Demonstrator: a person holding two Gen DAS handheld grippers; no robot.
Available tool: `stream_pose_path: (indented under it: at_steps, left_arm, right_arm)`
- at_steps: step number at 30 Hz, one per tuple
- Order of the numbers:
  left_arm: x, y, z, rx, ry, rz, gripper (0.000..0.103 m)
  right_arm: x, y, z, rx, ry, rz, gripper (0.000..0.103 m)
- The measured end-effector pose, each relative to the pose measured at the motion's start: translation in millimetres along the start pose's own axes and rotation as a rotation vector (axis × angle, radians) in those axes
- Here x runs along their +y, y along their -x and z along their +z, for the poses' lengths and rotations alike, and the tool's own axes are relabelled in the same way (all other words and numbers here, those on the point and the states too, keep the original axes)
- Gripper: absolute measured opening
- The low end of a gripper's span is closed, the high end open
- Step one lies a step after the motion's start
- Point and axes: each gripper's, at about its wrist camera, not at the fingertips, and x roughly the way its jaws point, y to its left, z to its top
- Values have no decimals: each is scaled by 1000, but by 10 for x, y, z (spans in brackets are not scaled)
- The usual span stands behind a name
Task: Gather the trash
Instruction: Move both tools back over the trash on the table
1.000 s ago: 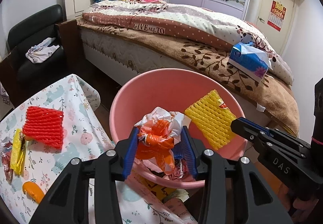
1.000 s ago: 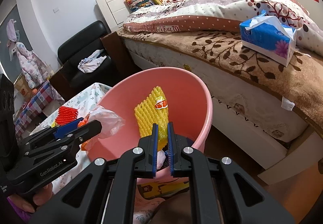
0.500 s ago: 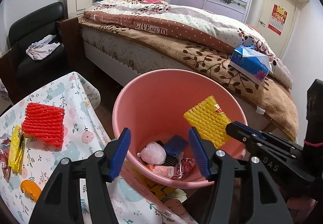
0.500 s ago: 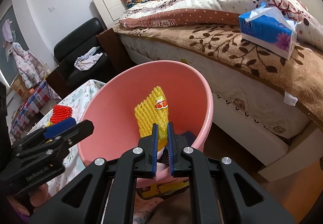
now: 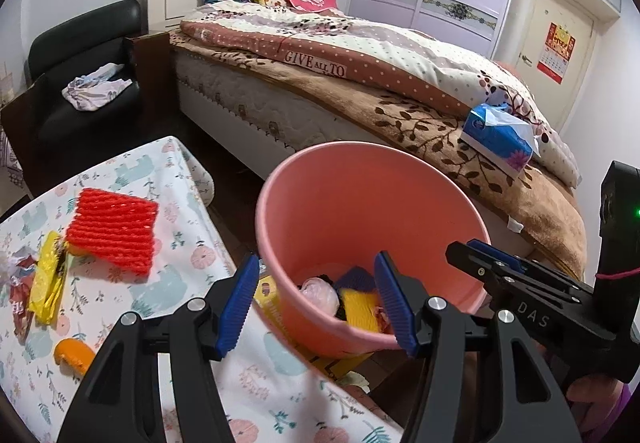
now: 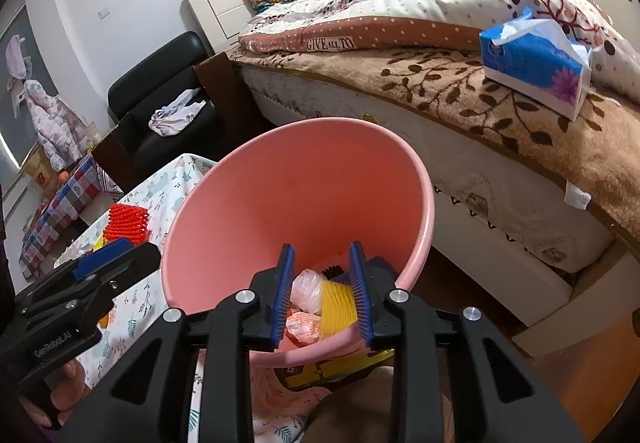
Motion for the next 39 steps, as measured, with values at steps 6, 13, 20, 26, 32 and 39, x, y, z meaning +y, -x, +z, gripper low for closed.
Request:
stream_pose_path:
  at_steps: [6,13,20,26,32,39]
  left_arm:
    - [215,175,-52,-18,33,28,59]
    - [557,459,-130,-63,71,77,59]
    - [1008,765,-261,-96,116,156,59]
    - [1518,963,-453,-94,181,236,59]
    - [2035,1097,-625,-83,233,323,59]
    - [2494,1024,-650,-62,313,345,59]
  right_arm:
    - [118,49,1,-7,21,0,29]
    - [386,136,3,-38,67,44,29]
    - [784,167,-38,-33,144,122,29]
    - [1131,139,-116,-4,212,190,29]
    - [1497,84,-225,30,279,273,29]
    - [1881,-68,-343,87,347,341,29]
